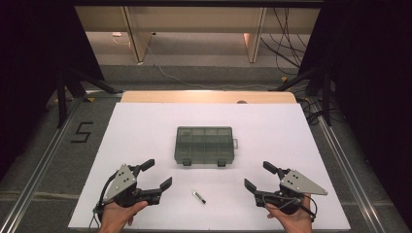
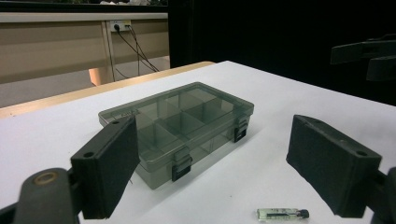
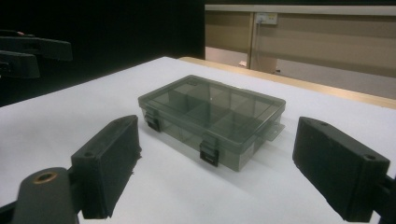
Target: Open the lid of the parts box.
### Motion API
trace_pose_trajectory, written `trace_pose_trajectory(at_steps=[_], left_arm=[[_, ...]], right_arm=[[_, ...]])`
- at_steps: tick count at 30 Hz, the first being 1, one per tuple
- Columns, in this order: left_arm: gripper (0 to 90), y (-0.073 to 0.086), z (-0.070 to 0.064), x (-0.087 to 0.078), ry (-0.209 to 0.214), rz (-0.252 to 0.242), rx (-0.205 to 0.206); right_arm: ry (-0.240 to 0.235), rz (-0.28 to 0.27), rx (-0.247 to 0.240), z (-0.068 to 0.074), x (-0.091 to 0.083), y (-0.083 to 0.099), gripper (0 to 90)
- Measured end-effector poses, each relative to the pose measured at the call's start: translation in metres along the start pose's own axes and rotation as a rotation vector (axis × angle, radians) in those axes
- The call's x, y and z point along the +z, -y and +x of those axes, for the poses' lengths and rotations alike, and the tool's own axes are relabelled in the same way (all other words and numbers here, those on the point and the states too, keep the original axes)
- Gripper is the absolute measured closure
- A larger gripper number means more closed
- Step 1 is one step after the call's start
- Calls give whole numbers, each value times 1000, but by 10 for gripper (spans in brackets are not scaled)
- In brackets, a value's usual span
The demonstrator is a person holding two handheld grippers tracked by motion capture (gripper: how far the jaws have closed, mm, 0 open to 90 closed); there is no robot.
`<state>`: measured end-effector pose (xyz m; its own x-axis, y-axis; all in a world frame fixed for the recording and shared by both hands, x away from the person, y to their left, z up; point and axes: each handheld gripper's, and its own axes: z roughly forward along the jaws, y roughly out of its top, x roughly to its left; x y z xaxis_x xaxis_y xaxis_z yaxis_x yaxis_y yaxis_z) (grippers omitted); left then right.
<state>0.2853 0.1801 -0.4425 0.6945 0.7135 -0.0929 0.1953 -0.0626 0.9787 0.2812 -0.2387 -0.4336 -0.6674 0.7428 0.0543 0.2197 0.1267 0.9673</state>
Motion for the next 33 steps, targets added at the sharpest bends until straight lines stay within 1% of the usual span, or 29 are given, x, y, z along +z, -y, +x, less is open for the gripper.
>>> trace_pose_trajectory(at_steps=[4,5,6,7,8,9,10,11,12,13,14,15,16,17,18,21,22,23,24,25,26,27,28,29,30,31,32,33], left_arm=[[159,0,0,0,0,0,-2],[159,0,0,0,0,1,-1],[160,0,1,0,-1,2,0],[160,0,1,0,-4,3,-1],[160,0,1,0,-6,5,-3],[160,-1,2,0,-7,4,-5],[160,-1,3,0,-14,-2,-10],[160,-2,4,0,-20,-7,-8],[160,-2,5,1,-24,-1,-6],[160,-3,7,3,-27,12,-19],[160,-4,7,3,-29,10,-21],[162,-4,7,3,-29,10,-21],[168,-7,8,3,-34,7,-20],[168,-9,10,2,-31,2,-28],[168,-9,10,2,-31,2,-28],[168,-14,13,3,-25,28,-37],[168,-15,14,4,-29,34,-41],[167,-16,16,5,-34,42,-44],[167,-18,18,5,-27,65,-36],[163,-20,21,5,-30,88,-36],[161,-22,22,6,-35,84,-45],[162,-24,25,6,-41,88,-38],[161,-26,27,8,-43,85,-46],[162,-28,28,11,-50,74,-64],[162,-30,30,12,-56,82,-61],[165,-33,35,16,-56,95,-63],[167,-35,37,18,-60,98,-62],[176,-35,37,18,-60,98,-62]], right_arm=[[5,1,-3,0,0,0,159],[23,-5,-25,-1,0,-1,159],[22,-4,-29,-2,-1,-1,158],[19,-6,-30,-2,-1,-1,159],[14,7,-10,0,-1,-1,158],[16,8,-14,-1,-2,-1,158],[18,-18,-37,-2,0,-2,158],[33,-7,-43,-2,-2,-2,158],[33,-7,-43,-2,-2,-2,158],[35,2,-33,-1,-1,-3,157],[31,-1,-32,-1,-1,-3,157],[34,10,-32,-2,-2,-5,157],[27,-1,-35,-3,-3,-7,157],[41,-9,-41,-4,-4,-9,157],[41,-9,-41,-4,-4,-9,157],[43,-10,-58,-7,-5,-18,158],[46,-34,-76,-9,-3,-21,158],[45,-16,-100,-12,-4,-28,161],[45,-16,-100,-12,-4,-28,161],[46,-24,-124,-14,-4,-32,161],[51,-20,-137,-14,-5,-35,162],[46,-16,-150,-15,-6,-37,164],[51,-11,-164,-15,-6,-39,168],[43,-10,-170,-16,-6,-41,169],[46,-3,-168,-17,-6,-43,169],[34,3,-174,-21,-3,-46,169],[40,13,-181,-23,-2,-48,169],[36,23,-179,-26,0,-50,170]])
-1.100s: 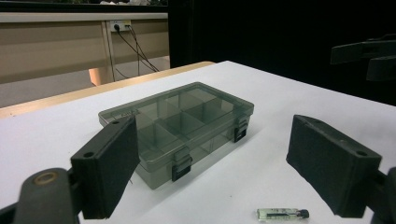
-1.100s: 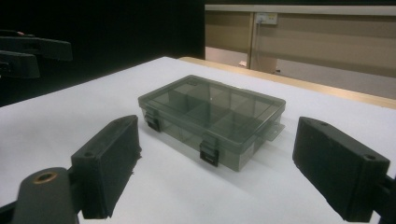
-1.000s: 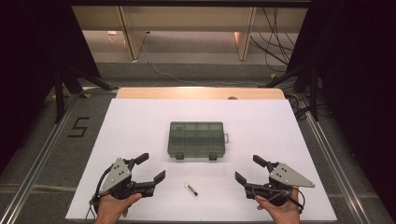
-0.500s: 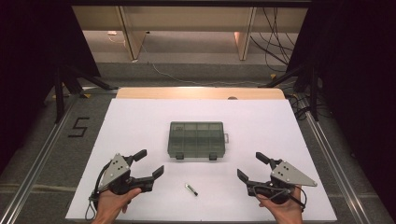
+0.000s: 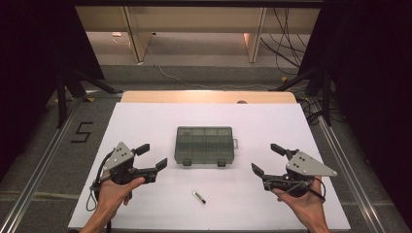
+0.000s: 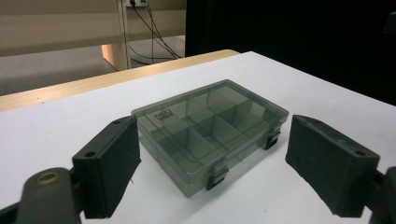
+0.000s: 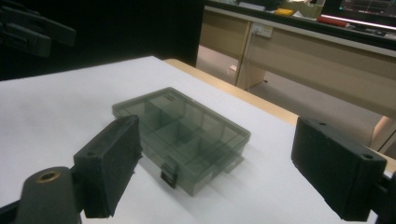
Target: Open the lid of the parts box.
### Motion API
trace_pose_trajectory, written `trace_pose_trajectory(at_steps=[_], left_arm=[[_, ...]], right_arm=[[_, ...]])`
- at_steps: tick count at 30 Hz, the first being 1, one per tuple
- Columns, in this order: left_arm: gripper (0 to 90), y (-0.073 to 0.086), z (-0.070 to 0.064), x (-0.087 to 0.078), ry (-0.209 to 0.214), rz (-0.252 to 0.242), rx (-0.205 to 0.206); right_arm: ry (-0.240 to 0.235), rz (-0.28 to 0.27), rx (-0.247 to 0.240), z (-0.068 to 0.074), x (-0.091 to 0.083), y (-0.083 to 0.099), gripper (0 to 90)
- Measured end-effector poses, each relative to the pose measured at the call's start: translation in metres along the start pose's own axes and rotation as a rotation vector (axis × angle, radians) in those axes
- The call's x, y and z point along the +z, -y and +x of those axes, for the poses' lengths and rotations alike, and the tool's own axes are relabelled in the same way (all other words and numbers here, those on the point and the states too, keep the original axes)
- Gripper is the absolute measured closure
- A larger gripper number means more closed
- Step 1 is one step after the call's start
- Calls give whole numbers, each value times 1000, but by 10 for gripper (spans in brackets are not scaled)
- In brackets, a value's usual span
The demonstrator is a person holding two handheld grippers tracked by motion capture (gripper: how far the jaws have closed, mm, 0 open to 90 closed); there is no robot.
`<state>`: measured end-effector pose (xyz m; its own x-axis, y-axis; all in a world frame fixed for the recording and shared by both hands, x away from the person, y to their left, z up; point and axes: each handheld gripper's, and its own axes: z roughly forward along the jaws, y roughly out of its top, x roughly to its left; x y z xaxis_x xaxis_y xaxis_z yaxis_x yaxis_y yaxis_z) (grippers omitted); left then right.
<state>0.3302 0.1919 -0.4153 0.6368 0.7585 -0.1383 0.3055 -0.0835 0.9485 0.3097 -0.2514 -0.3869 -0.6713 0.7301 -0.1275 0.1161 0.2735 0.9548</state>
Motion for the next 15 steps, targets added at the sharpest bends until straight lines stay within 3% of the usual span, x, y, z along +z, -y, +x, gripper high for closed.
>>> trace_pose_trajectory(at_steps=[9,15], left_arm=[[183,-10,16,22,-33,59,29],[192,-8,27,35,-50,91,10]], right_arm=[[-2,73,-12,-25,26,-11,177],[-11,95,-9,-35,41,-18,178]])
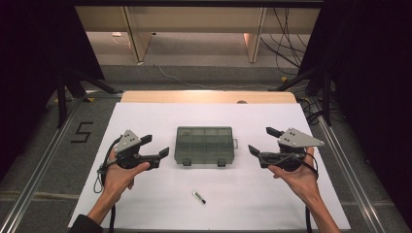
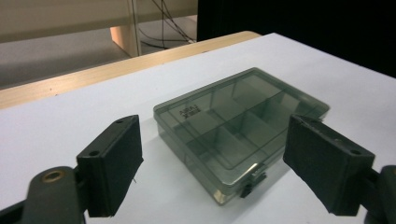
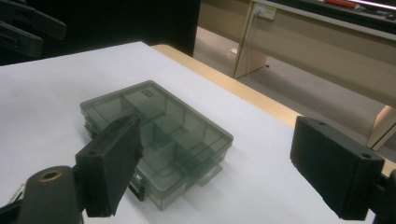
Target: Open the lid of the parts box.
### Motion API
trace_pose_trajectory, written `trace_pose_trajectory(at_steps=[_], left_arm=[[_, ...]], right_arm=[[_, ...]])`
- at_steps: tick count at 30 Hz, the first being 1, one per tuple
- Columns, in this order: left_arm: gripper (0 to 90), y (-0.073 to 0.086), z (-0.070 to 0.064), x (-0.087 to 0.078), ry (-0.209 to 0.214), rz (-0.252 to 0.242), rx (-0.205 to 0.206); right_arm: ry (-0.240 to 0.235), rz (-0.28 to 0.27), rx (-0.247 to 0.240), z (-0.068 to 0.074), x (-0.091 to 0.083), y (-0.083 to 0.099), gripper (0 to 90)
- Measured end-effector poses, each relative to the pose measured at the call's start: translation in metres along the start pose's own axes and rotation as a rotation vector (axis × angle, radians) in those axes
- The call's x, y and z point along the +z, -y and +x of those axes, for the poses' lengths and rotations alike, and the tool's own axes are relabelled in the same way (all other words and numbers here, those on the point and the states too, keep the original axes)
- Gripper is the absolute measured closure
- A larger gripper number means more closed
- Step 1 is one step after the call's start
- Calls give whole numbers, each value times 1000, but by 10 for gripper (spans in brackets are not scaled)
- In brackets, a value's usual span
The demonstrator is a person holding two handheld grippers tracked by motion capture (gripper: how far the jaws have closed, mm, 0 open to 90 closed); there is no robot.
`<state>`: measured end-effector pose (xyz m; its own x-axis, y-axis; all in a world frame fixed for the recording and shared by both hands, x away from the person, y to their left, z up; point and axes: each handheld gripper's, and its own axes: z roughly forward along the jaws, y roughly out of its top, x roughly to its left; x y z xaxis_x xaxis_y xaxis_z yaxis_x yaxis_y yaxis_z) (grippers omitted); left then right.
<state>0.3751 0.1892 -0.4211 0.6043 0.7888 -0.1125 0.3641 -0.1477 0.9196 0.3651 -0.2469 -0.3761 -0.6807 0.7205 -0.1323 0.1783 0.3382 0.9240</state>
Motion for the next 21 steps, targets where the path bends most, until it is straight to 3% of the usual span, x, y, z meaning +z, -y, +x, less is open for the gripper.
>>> trace_pose_trajectory(at_steps=[8,11,14,15,21], left_arm=[[211,4,17,25,-39,21,-18],[217,4,25,36,-54,47,-2],[217,6,29,41,-59,55,-24],[217,7,30,42,-58,61,-28],[240,11,35,49,-61,78,-33]], right_arm=[[-21,41,14,-13,28,-1,201],[-28,47,20,-19,41,2,229],[-18,51,16,-22,47,5,249],[-18,76,36,-22,49,6,256],[-7,94,48,-29,60,13,279]])
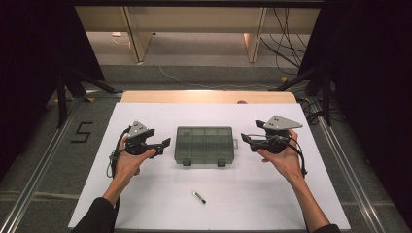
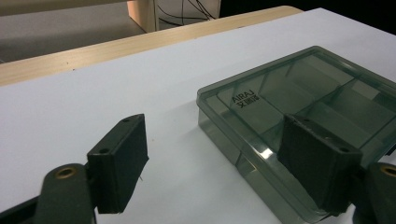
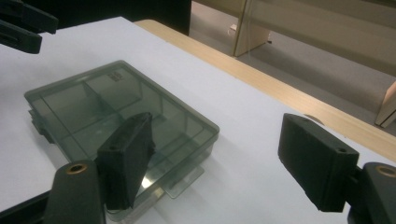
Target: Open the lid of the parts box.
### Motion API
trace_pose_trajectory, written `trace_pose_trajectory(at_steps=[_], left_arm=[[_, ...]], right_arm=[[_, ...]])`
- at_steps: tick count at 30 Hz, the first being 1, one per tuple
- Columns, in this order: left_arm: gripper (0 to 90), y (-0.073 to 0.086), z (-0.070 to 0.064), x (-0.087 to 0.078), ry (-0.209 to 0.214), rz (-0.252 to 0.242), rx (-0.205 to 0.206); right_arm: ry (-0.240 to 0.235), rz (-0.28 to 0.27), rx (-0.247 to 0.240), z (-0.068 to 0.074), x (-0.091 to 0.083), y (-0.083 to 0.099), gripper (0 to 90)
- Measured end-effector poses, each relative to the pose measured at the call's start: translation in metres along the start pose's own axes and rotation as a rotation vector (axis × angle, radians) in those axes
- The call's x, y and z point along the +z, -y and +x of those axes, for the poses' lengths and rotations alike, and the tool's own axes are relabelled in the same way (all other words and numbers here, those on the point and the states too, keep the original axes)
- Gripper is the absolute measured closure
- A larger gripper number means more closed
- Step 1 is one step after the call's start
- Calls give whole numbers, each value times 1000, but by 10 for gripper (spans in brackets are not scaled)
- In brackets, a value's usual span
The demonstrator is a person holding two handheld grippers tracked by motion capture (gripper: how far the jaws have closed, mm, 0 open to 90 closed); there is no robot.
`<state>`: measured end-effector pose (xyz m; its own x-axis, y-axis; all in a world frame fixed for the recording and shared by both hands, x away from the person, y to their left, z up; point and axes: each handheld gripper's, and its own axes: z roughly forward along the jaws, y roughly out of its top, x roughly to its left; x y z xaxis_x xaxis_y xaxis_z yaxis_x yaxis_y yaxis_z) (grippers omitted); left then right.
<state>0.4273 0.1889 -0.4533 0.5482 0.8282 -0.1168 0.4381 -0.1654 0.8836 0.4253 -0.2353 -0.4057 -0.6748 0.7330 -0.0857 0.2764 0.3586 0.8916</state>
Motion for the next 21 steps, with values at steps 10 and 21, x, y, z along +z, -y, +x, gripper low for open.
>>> trace_pose_trajectory(at_steps=[10,21], left_arm=[[342,8,4,8,22,55,43],[625,17,2,16,90,158,156]], right_arm=[[-22,57,-21,-5,13,12,420],[-88,179,-117,3,30,28,665]])
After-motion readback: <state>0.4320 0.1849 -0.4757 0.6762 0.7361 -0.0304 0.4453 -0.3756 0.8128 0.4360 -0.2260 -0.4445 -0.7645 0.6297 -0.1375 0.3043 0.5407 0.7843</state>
